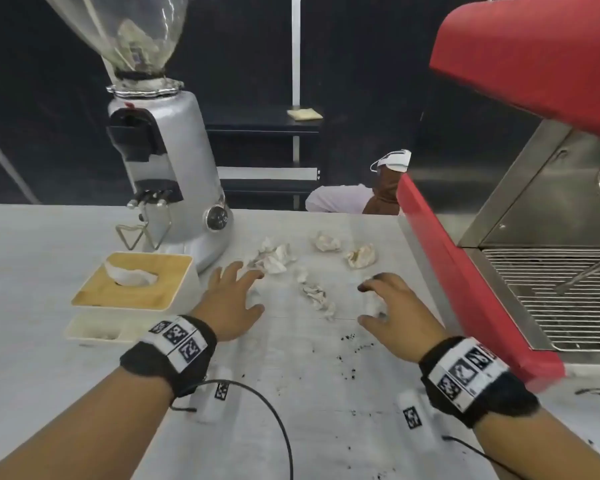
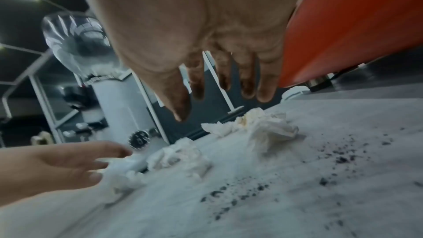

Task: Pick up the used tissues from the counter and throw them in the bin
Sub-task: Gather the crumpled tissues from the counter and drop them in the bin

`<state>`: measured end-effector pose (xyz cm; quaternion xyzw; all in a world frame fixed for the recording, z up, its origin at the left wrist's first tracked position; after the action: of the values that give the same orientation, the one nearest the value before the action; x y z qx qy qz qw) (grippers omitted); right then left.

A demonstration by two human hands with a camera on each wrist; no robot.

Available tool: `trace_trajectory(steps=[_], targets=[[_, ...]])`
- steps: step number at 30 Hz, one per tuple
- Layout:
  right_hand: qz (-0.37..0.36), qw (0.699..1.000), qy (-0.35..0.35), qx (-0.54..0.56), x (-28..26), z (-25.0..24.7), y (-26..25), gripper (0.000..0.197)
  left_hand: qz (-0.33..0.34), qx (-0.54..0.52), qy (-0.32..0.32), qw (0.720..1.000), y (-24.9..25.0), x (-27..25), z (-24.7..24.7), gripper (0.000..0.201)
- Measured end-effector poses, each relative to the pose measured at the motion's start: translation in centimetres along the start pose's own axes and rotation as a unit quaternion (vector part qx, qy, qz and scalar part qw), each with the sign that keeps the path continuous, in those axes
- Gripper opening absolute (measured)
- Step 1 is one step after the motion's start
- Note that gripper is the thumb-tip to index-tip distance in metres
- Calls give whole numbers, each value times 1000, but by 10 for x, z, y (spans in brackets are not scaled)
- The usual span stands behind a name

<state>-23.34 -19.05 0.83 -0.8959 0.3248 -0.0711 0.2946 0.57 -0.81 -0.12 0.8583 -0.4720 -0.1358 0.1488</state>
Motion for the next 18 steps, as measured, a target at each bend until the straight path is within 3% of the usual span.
trace_trajectory(steps=[5, 8, 11, 14, 18], targets=[[88, 992, -44, -74, 29, 7, -2, 64, -47, 106, -111, 987, -12, 19, 9, 47], [115, 986, -80, -92, 42, 12, 2, 72, -43, 88, -80, 992, -18, 22, 13, 49], [133, 978, -103, -121, 55, 17, 8, 74, -31, 30, -48, 998, -16, 23, 12, 35], [151, 969, -120, -156, 65, 21, 16, 63, 7, -47, -1, 999, -3, 23, 9, 20], [169, 970, -72, -159, 73, 24, 24, 28, 69, -104, 50, 991, 17, 32, 8, 15]])
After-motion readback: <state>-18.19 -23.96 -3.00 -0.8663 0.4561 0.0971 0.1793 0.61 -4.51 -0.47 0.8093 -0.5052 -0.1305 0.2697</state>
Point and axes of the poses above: each hand's wrist, its own x-axis towards the middle knuckle, its own z-axis out of the palm, y = z × x, the point moved 1 cm from there along x, towards the middle knuckle, and after that the axes turned 4 degrees about z, right-handed, at the moved point
